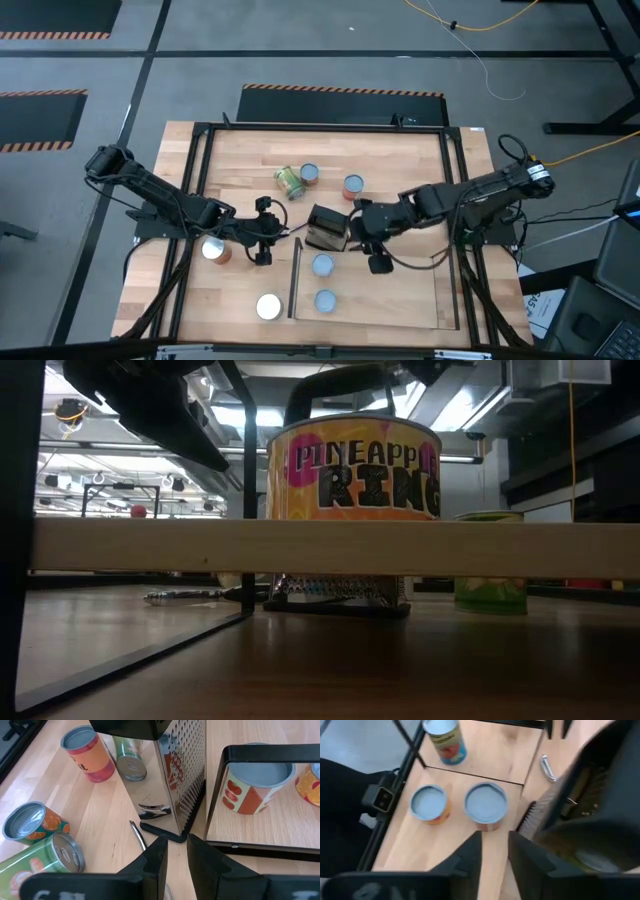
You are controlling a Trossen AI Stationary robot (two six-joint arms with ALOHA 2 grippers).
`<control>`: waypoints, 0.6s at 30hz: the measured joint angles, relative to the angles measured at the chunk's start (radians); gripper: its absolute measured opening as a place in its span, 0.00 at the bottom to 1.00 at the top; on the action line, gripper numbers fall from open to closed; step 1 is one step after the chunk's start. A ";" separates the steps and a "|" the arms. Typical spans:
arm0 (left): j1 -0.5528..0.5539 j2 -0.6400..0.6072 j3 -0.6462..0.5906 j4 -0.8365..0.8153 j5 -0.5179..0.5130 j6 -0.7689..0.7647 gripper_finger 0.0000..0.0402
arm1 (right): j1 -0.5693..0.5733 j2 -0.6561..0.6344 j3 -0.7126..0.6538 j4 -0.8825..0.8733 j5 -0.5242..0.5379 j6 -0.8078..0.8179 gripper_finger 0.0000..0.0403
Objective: Pick and place cans onto a shelf
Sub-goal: Put the canned mixed fruits on the shelf
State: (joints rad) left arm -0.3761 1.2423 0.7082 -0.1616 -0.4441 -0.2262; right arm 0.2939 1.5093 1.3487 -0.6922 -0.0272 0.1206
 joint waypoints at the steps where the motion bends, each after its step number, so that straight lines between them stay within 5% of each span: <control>1: 0.000 0.000 0.000 0.000 0.000 0.000 0.17 | -0.009 0.000 0.000 -0.001 -0.001 -0.002 0.29; 12: 0.000 0.000 0.000 -0.002 0.000 0.001 0.17 | -0.074 0.000 0.000 -0.205 0.005 -0.159 0.45; 18: 0.000 0.000 0.000 -0.003 0.000 0.001 0.17 | -0.145 0.000 0.000 -0.343 0.211 -0.276 0.43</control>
State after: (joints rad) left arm -0.3763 1.2423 0.7082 -0.1642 -0.4442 -0.2254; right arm 0.1487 1.5093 1.3487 -1.0347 0.1837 -0.1557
